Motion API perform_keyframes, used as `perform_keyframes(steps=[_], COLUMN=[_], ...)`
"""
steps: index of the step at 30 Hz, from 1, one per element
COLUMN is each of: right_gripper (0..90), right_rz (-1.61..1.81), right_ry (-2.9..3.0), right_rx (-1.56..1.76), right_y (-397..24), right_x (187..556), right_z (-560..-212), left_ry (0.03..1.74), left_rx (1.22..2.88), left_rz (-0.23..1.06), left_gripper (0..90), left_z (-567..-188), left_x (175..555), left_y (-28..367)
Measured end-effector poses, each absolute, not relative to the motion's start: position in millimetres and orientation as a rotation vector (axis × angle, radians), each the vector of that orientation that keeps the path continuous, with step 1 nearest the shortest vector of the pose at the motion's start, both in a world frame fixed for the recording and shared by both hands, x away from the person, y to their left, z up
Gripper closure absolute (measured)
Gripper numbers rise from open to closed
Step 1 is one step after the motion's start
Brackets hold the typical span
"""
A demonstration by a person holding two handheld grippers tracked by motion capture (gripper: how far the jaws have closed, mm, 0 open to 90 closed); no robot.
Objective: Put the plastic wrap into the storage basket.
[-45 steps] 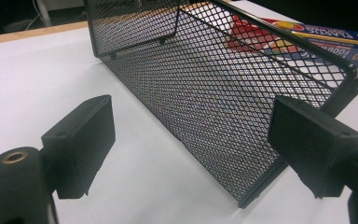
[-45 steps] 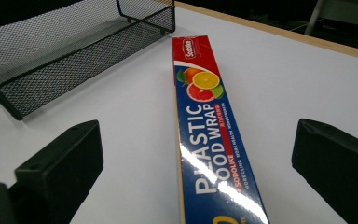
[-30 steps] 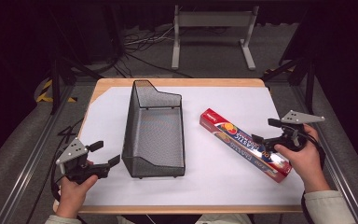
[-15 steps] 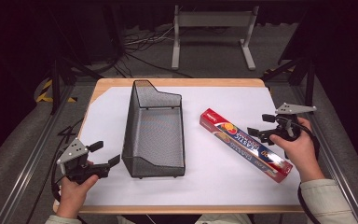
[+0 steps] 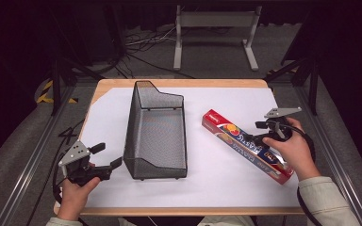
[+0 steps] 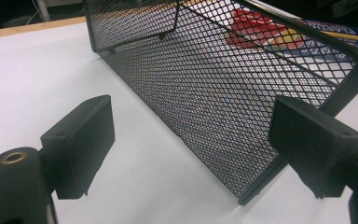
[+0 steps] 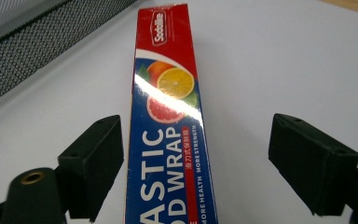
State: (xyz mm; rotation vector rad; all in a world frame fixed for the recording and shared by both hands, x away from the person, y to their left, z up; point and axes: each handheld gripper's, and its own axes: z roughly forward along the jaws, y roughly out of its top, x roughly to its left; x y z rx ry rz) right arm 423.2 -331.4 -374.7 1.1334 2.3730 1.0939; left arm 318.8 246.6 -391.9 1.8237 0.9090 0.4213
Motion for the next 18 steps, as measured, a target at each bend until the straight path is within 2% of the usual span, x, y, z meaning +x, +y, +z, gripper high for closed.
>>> perform_keyframes(steps=[18], right_gripper=[18.2], right_rz=[0.906], right_ry=[2.567], right_rx=[1.148], right_y=[-317], right_x=[424], right_z=[-400], left_ry=[0.896], left_rx=[1.821], left_rz=[0.413], left_gripper=[14.8], left_z=[-393], left_x=[318], left_y=[246])
